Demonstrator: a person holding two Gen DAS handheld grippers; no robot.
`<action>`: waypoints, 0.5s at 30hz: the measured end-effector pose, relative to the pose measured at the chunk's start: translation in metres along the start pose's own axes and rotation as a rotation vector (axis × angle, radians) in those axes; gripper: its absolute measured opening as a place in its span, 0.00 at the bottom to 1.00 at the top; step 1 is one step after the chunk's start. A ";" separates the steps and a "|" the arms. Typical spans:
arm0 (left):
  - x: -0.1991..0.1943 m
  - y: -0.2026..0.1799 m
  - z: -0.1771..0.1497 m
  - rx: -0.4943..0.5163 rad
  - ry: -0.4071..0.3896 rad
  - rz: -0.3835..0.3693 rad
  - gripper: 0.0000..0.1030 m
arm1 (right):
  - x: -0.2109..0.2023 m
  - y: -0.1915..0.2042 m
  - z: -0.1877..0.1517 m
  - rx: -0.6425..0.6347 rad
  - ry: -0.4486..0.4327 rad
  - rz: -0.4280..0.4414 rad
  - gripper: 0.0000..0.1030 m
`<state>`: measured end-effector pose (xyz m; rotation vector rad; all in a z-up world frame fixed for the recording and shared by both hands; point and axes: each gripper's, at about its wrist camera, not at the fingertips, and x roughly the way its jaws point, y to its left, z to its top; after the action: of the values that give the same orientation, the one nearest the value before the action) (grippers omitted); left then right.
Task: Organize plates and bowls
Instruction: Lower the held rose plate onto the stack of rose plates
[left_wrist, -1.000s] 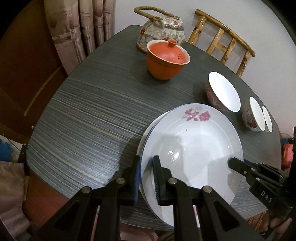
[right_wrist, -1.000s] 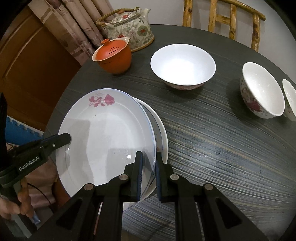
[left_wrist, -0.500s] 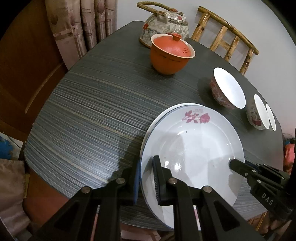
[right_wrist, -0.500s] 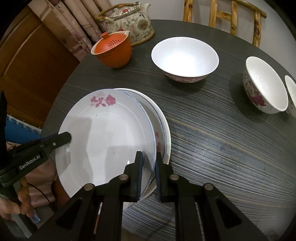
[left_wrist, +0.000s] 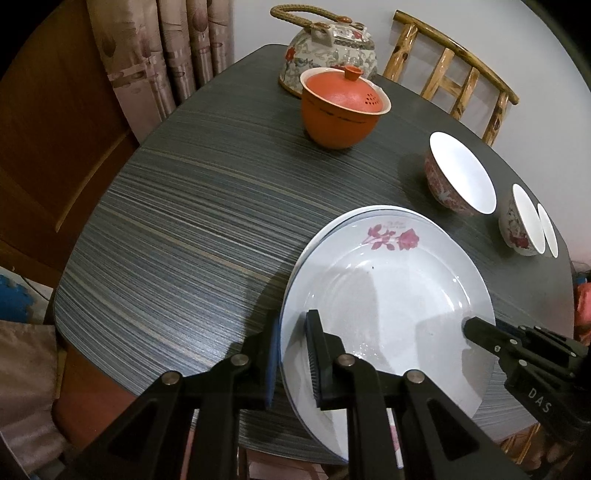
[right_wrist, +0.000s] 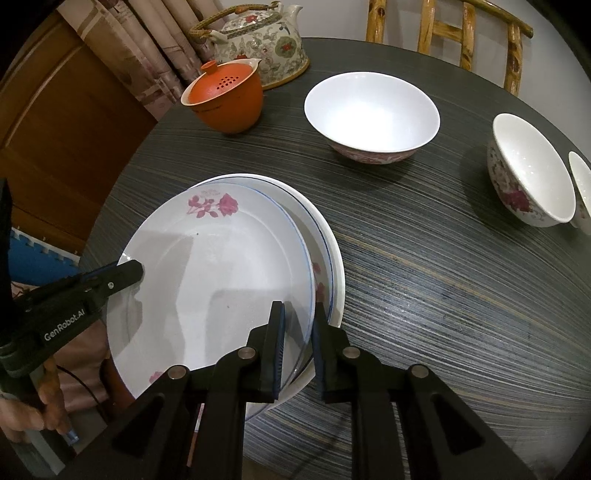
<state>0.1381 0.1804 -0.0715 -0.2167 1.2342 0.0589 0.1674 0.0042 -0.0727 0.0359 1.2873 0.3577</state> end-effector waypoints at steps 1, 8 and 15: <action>0.000 0.000 0.000 0.000 -0.001 0.001 0.14 | 0.000 0.000 0.000 0.000 0.001 -0.002 0.15; 0.000 -0.003 -0.001 0.010 -0.008 0.016 0.15 | -0.001 0.002 0.001 -0.002 0.009 -0.013 0.15; -0.007 -0.014 -0.002 0.056 -0.053 0.024 0.15 | -0.005 0.006 0.001 -0.032 -0.007 -0.063 0.21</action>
<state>0.1363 0.1670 -0.0634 -0.1508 1.1843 0.0503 0.1661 0.0085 -0.0662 -0.0307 1.2722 0.3237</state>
